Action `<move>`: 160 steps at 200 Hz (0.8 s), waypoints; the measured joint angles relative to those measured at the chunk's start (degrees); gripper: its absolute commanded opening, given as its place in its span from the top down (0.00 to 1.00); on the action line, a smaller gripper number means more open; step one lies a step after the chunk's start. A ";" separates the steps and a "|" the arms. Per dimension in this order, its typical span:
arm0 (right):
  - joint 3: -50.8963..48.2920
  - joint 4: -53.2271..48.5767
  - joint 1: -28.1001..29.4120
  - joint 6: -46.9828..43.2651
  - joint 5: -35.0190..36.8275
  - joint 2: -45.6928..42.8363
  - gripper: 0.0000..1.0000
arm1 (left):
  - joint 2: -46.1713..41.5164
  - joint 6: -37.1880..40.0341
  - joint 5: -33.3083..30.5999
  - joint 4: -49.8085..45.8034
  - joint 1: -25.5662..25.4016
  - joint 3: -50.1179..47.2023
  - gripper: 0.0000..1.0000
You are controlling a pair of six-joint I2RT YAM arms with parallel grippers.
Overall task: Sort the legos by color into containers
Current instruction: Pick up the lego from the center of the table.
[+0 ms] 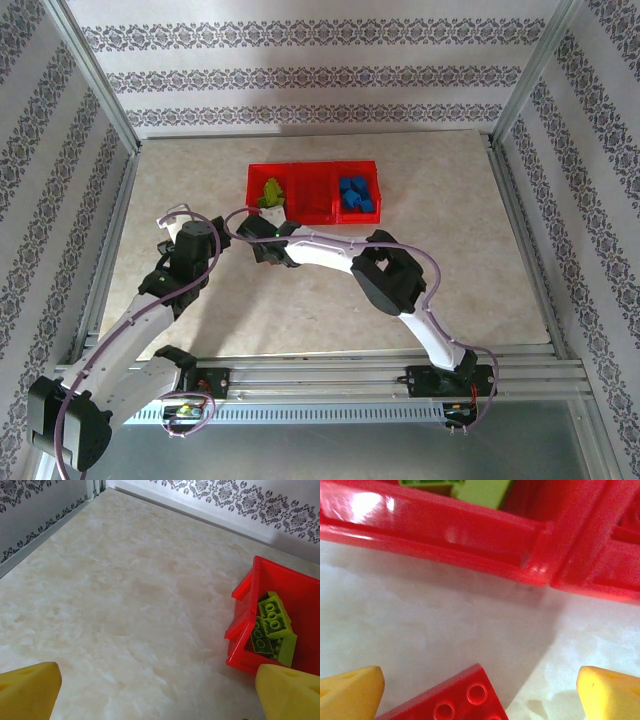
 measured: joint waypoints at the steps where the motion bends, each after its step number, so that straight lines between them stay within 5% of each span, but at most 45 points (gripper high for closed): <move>1: -0.28 0.09 0.00 0.02 0.00 -0.17 0.02 | 0.00 0.00 0.00 -0.02 0.00 0.00 0.00; 104: -14.32 1.81 -0.66 2.01 -3.91 -9.33 0.30 | -1.44 0.00 -2.16 -0.11 0.00 -0.11 0.00; 160: -18.82 1.88 -1.27 3.30 -7.02 -13.18 0.28 | -1.44 -0.02 -2.43 -0.11 0.00 -0.11 0.00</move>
